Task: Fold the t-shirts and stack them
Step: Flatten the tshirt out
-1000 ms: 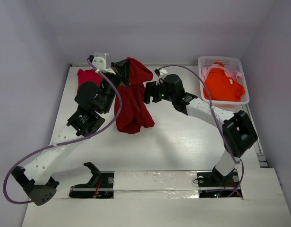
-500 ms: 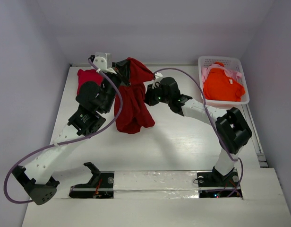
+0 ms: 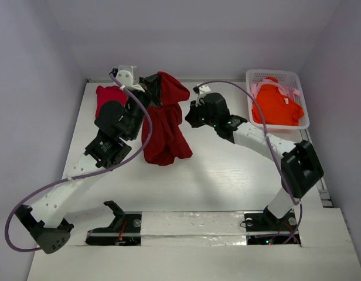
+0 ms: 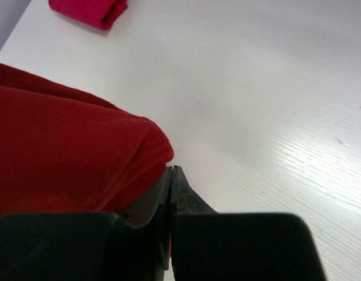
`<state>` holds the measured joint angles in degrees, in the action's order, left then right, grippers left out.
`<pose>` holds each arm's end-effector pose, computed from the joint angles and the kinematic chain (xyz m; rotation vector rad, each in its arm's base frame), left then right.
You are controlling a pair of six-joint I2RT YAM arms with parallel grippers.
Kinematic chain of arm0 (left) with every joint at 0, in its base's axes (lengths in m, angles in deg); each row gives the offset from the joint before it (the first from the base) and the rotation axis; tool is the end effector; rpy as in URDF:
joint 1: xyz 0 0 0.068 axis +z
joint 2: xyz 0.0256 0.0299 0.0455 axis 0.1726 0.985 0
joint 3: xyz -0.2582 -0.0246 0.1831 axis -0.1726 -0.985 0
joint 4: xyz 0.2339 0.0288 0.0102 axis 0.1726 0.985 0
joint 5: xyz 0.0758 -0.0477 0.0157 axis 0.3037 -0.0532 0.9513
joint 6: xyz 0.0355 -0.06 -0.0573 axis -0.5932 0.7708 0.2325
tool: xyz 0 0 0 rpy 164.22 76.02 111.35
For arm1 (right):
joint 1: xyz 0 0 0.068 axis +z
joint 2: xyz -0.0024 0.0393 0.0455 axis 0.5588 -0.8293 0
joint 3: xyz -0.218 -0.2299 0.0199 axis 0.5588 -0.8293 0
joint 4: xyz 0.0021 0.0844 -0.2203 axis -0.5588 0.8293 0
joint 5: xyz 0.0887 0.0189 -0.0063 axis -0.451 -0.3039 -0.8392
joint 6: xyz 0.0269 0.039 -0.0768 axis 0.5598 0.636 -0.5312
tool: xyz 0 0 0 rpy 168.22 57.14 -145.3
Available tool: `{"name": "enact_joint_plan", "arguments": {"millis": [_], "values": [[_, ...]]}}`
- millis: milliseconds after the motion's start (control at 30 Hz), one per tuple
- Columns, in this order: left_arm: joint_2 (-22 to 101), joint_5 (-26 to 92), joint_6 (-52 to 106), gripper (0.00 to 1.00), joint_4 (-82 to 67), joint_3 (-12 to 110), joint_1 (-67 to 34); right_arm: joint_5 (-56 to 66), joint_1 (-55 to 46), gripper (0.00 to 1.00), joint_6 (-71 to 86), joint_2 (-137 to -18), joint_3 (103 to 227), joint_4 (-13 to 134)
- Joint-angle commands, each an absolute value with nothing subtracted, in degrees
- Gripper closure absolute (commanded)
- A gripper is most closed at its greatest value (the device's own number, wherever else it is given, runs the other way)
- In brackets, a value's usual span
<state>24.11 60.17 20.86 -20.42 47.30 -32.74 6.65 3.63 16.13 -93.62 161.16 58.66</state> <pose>0.1687 -0.1198 0.5459 0.0787 1.1637 -0.5499 0.3298 0.2642 0.3190 -0.4558 2.0062 0.6906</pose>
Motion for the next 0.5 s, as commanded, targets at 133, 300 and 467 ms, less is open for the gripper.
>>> {"name": "enact_joint_plan", "arguments": {"millis": [133,300,467], "values": [[22.8,61.3,21.1,1.00,-25.6,46.8,-33.0,23.4,4.2,1.00,12.6,-81.4,164.6,67.1],[23.2,60.7,21.3,1.00,-25.4,47.3,-33.0,21.6,4.2,1.00,10.8,-79.9,166.1,71.5],[23.5,60.5,21.3,1.00,-25.5,47.9,-33.0,17.0,4.2,0.76,11.5,-82.9,165.5,71.6]]}}
